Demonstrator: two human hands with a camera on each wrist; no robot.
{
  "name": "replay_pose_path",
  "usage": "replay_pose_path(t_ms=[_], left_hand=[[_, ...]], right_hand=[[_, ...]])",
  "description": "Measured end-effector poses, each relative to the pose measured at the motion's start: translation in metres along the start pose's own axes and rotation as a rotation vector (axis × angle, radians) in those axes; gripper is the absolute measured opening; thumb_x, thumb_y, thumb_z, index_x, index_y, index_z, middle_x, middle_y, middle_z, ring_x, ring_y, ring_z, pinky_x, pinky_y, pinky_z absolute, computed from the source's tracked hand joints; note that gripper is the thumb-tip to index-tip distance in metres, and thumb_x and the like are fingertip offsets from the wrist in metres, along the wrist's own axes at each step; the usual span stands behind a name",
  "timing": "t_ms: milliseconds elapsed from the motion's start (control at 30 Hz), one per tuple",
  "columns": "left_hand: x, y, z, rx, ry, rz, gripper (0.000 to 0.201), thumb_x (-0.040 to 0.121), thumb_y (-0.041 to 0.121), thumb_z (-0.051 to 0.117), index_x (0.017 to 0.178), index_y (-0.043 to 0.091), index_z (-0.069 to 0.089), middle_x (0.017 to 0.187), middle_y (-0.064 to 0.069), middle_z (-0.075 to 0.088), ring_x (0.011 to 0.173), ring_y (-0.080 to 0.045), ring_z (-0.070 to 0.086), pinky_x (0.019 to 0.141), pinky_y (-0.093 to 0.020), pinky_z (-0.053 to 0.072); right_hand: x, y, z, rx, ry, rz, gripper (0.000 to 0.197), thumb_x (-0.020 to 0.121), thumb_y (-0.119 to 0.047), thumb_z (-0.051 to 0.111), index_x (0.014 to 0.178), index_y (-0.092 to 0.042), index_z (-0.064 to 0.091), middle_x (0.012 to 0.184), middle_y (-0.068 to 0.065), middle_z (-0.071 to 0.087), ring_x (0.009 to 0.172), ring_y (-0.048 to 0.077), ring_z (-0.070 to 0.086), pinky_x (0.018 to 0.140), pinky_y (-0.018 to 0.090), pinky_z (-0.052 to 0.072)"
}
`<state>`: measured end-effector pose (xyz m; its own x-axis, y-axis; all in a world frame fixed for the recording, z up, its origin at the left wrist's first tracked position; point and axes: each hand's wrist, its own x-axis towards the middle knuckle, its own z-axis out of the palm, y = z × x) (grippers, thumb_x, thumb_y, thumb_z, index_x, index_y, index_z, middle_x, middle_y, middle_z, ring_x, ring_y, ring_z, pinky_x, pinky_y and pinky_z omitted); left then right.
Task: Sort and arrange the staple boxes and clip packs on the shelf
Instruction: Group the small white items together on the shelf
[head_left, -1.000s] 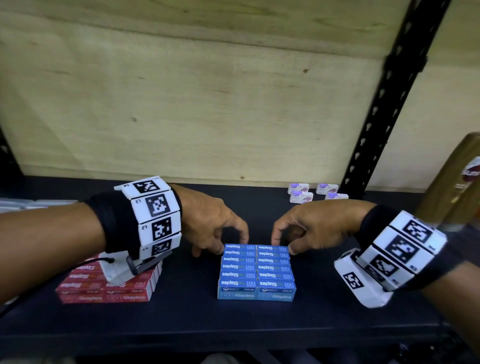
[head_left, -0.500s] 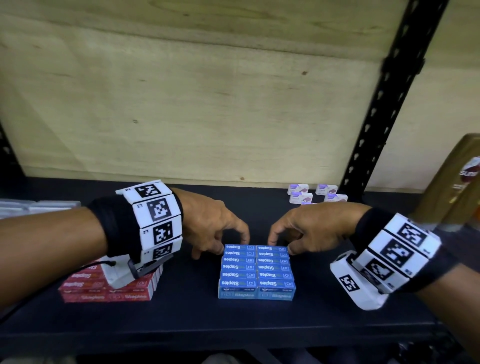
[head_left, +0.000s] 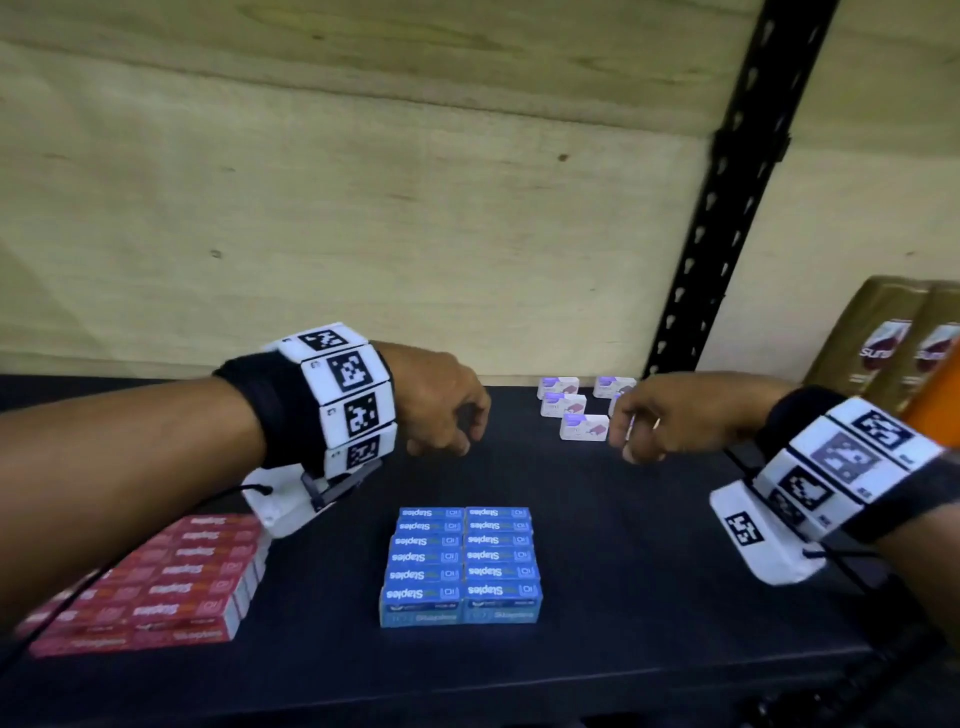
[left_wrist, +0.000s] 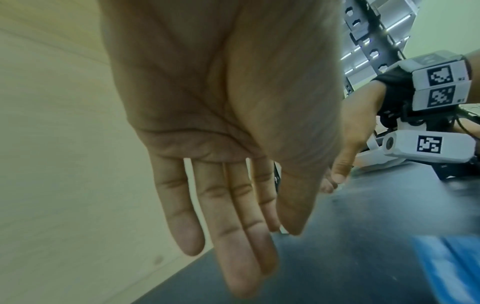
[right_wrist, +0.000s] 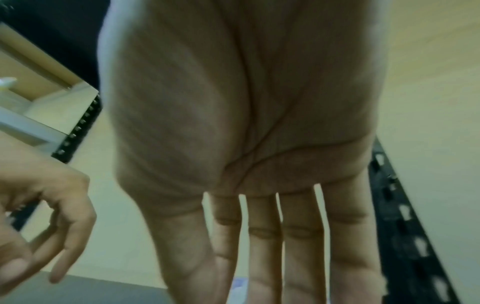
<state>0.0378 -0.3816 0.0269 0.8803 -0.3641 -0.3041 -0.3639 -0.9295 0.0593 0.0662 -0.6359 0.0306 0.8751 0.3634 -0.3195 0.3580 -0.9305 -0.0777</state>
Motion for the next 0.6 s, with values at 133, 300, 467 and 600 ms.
replay_pose_path(t_ms=[133, 300, 467, 600], left_hand=[[0.037, 0.023, -0.013, 0.075, 0.181, 0.046, 0.020, 0.088, 0.035, 0.065, 0.107, 0.031, 0.064, 0.075, 0.018, 0.057, 0.084, -0.012, 0.060, 0.078, -0.029, 0.048], [0.082, 0.050, -0.021, 0.142, 0.204, 0.075, 0.029, 0.089, 0.037, 0.064, 0.117, 0.029, 0.060, 0.105, 0.010, 0.062, 0.092, -0.014, 0.056, 0.067, -0.026, 0.038], [0.112, 0.069, -0.021, 0.215, 0.193, 0.080, 0.036, 0.088, 0.037, 0.066, 0.122, 0.025, 0.062, 0.115, 0.003, 0.063, 0.094, -0.019, 0.058, 0.050, -0.020, 0.027], [0.127, 0.079, -0.021, 0.298, 0.135, 0.051, 0.026, 0.089, 0.034, 0.066, 0.107, 0.015, 0.066, 0.101, -0.002, 0.063, 0.079, -0.019, 0.053, 0.047, -0.021, 0.027]], right_hand=[[0.017, 0.029, -0.015, -0.115, 0.163, 0.140, 0.013, 0.085, -0.025, 0.073, 0.093, -0.030, 0.063, 0.093, -0.012, 0.060, 0.088, 0.011, 0.058, 0.077, 0.024, 0.045], [0.038, 0.041, -0.018, -0.173, 0.112, 0.224, 0.025, 0.085, -0.024, 0.076, 0.107, -0.025, 0.065, 0.105, -0.006, 0.061, 0.094, 0.013, 0.055, 0.072, 0.022, 0.042], [0.054, 0.040, -0.013, -0.313, 0.002, 0.207, 0.036, 0.091, -0.025, 0.067, 0.126, -0.016, 0.063, 0.127, 0.002, 0.063, 0.115, 0.023, 0.059, 0.087, 0.026, 0.045], [0.057, 0.037, -0.010, -0.376, -0.051, 0.202, 0.038, 0.095, -0.027, 0.062, 0.129, -0.010, 0.060, 0.124, 0.006, 0.063, 0.109, 0.023, 0.063, 0.085, 0.025, 0.047]])
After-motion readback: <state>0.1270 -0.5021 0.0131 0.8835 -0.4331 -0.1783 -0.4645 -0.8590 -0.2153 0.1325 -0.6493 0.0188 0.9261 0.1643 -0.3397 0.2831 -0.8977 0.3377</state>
